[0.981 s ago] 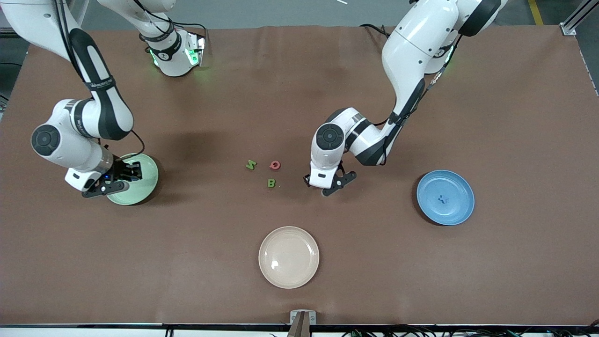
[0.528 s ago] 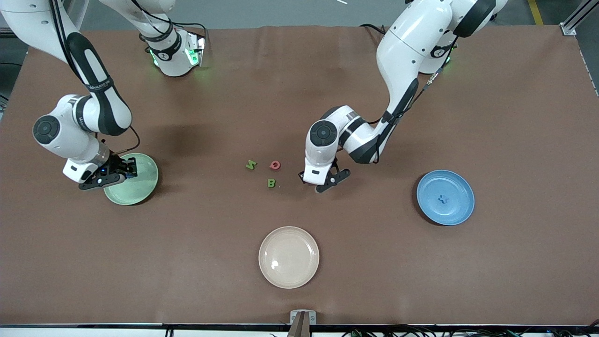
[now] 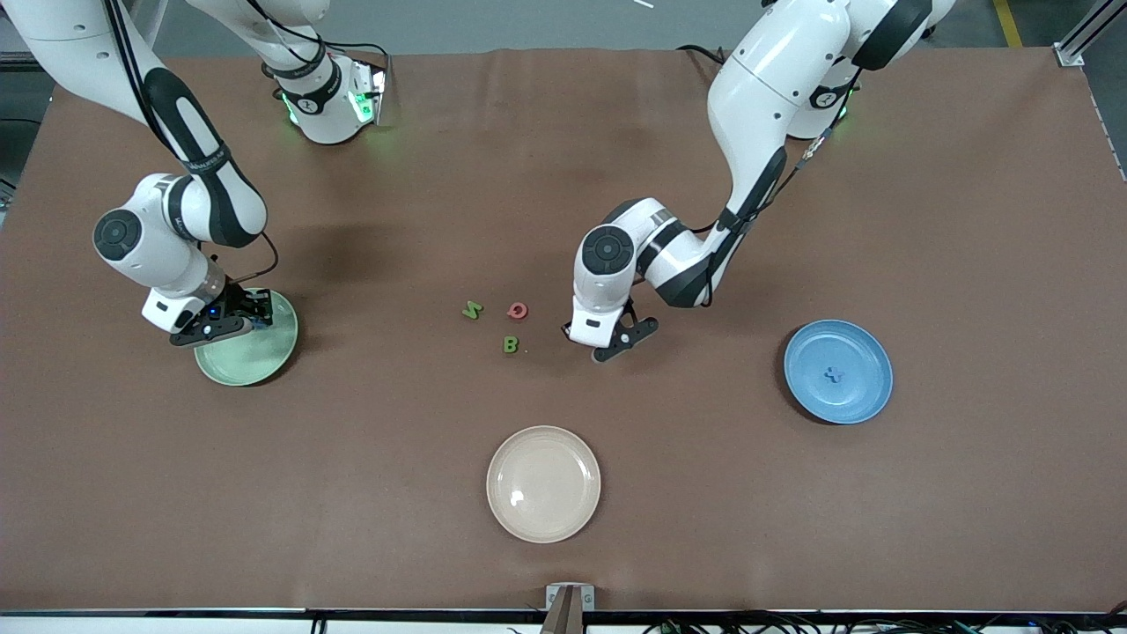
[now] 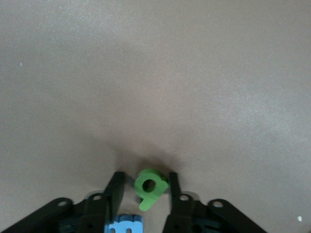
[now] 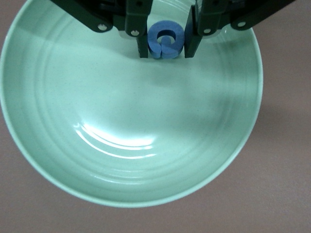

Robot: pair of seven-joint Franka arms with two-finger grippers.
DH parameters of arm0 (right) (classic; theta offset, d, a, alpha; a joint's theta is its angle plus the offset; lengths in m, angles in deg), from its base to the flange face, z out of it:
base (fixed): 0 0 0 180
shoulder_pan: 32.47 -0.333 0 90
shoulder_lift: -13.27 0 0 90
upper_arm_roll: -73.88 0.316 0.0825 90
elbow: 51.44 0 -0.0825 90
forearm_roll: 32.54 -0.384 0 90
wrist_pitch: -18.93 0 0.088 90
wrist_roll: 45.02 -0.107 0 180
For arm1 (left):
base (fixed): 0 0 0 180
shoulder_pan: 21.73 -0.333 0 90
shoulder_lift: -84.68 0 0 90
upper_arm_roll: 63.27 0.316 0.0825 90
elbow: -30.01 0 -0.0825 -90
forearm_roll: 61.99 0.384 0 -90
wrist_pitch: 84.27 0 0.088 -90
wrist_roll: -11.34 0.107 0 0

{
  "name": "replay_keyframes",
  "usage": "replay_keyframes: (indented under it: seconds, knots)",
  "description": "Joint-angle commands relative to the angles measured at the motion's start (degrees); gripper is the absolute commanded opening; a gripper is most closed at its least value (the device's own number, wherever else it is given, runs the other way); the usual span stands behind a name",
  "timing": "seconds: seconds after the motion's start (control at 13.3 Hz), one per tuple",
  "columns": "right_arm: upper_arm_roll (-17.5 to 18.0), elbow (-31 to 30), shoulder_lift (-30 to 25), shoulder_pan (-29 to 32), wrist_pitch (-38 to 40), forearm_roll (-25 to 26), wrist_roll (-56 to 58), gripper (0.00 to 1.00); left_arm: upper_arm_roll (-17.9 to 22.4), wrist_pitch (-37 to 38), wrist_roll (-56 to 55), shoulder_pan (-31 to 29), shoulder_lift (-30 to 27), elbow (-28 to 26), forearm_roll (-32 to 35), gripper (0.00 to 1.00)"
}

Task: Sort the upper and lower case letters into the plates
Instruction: 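Grasp the green g with the left gripper while the right gripper releases c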

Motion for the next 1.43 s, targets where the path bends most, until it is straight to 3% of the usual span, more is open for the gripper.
replay_keyframes:
  seconds: [0.0,0.08,0.15,0.23,0.38,0.68,0.83,1.06,1.36]
  knots:
    - [1.02,-1.67,-0.32,1.21,-1.38,0.47,0.53,0.37,0.54,-0.14,-0.40,-0.03,0.31,0.78,-0.15,0.11]
    - [1.02,-1.67,-0.41,1.21,-1.29,0.47,0.45,0.55,0.63,-0.05,-0.49,-0.38,0.05,0.78,-0.06,0.00]
    - [1.02,-1.49,-0.59,1.12,-1.12,0.47,0.18,0.95,0.63,0.47,-0.40,-1.51,-0.65,0.69,0.11,0.00]
    - [1.02,-1.32,-1.28,1.03,-0.50,0.47,0.09,1.00,0.54,0.57,0.04,-3.00,-1.27,0.78,0.38,0.00]
    - [1.37,0.00,-3.82,0.77,1.42,0.38,-0.26,1.00,0.54,0.57,1.35,-6.43,-3.64,0.69,0.55,0.00]
    - [2.34,10.17,-7.18,-4.13,23.35,0.03,-11.56,0.99,0.54,10.99,10.91,-15.56,-8.29,-0.01,0.55,0.00]
    - [2.42,14.58,-7.44,-8.53,29.80,-0.41,-17.28,0.99,0.54,14.97,16.45,-20.39,-11.19,-2.80,0.55,0.00]
    - [2.42,15.65,-6.92,-17.84,30.00,-0.50,-33.69,0.99,-1.21,15.07,29.18,-31.55,-15.24,-9.05,0.47,0.00]
    - [2.42,16.52,-4.99,-30.32,25.54,-0.68,-56.54,0.99,-1.13,13.67,35.54,-37.90,-14.20,-12.75,0.55,0.01]
